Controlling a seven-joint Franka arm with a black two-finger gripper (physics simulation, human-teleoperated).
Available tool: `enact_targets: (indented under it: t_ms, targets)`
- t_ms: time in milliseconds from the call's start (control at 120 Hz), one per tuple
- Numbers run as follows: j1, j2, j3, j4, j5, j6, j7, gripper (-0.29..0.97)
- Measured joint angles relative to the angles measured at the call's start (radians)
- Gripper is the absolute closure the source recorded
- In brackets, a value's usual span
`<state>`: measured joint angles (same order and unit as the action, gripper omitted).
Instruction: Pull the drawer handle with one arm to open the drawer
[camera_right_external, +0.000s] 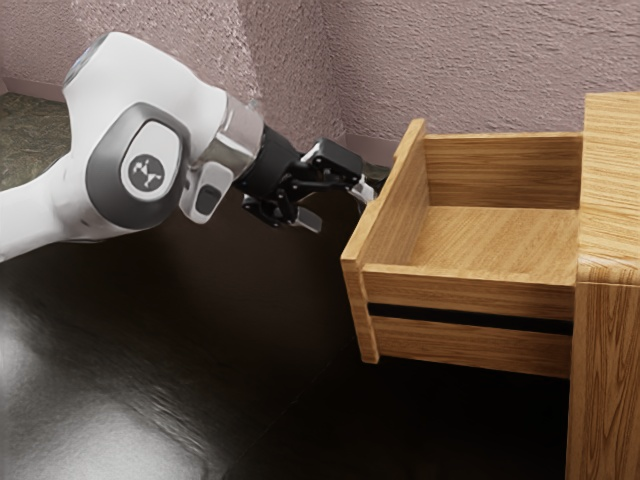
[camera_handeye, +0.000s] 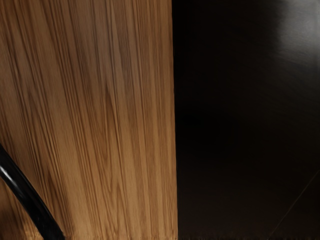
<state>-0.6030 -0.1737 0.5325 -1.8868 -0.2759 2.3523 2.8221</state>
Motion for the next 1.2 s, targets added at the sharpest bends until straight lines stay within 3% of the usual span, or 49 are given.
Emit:
enact_targets:
  t_ms: [167, 442, 583, 767, 933, 1017, 1200]
  targets:
    - [-0.038, -0.033, 0.005, 0.003, 0.13, -0.009, -0.04, 0.0]
    - [-0.032, -0.162, -0.001, 0.059, 0.173, -0.11, -0.088, 0.0]
    - [-0.024, -0.138, 0.021, 0.249, 0.249, -0.328, -0.197, 0.0]
    - [-0.018, -0.116, 0.031, 0.341, 0.426, -0.649, -0.516, 0.0]
    - [0.283, -0.13, -0.184, 0.4, 0.478, -0.862, -0.809, 0.0]
    - [0.386, -0.127, -0.246, 0.404, 0.483, -0.926, -0.931, 0.0]
    - [0.439, -0.121, -0.275, 0.406, 0.488, -1.007, -1.147, 0.0]
